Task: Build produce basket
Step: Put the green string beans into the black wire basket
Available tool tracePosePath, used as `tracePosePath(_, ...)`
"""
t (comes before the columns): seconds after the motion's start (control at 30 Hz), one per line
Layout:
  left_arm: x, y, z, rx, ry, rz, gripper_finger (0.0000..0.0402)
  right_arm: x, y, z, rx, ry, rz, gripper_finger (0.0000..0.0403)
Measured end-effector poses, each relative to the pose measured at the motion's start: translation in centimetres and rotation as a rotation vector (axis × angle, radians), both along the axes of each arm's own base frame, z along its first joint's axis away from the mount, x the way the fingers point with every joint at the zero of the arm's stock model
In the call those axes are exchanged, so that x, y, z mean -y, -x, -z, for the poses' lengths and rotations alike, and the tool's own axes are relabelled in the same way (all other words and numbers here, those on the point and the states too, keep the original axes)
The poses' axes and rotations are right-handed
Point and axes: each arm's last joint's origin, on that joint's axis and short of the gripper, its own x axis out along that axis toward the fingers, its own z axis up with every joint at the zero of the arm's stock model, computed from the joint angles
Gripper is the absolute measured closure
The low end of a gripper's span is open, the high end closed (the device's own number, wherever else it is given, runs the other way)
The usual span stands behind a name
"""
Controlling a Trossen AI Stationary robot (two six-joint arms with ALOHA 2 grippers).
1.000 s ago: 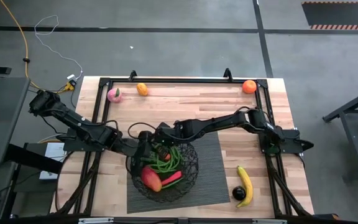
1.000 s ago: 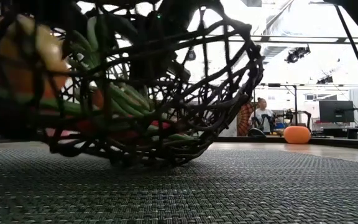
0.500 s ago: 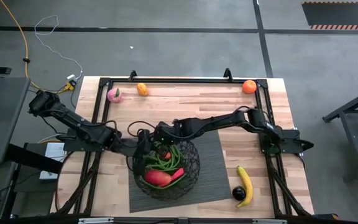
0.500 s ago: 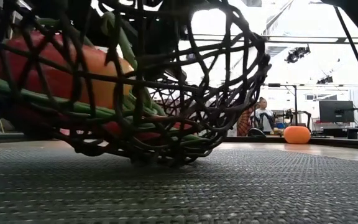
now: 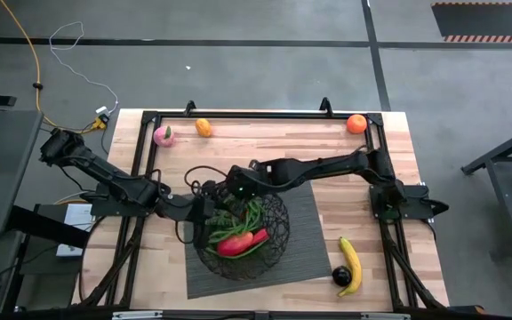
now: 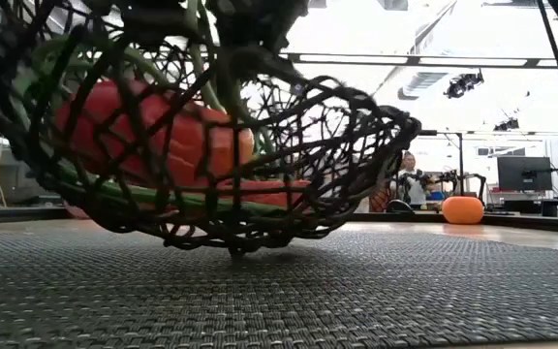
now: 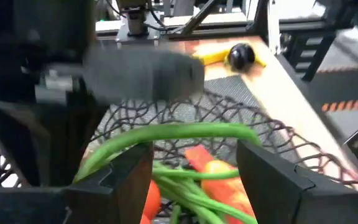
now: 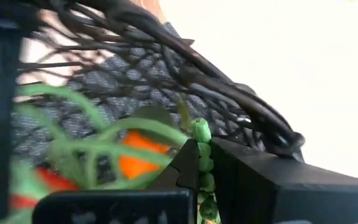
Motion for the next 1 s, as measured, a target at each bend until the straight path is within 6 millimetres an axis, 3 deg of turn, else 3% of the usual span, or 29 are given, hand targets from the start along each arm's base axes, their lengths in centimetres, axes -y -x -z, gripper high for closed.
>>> tracePosePath(0.37, -0.7, 0.3, 1.1, -0.124, -0.199, 0.048, 0.0181, 0.0, 3.3, -2.9, -0.104, -0.011, -0.055, 0.0400)
tracePosePath(0.57, -1.1, 0.0, 0.8, -0.097, -0.154, 0.087, 0.0181, 0.1, 5.5, -3.5, -0.242, 0.027, -0.037, 0.0400)
tracePosePath(0.77, -1.4, -0.2, 0.6, -0.071, -0.124, 0.100, 0.0181, -0.3, 5.0, -0.8, -0.238, 0.069, -0.058, 0.0400)
tracePosePath(1.0, -1.6, -0.7, 0.1, -0.005, 0.034, 0.194, 0.0181, 1.5, 4.6, 3.5, -0.199, 0.070, 0.013, 0.0400)
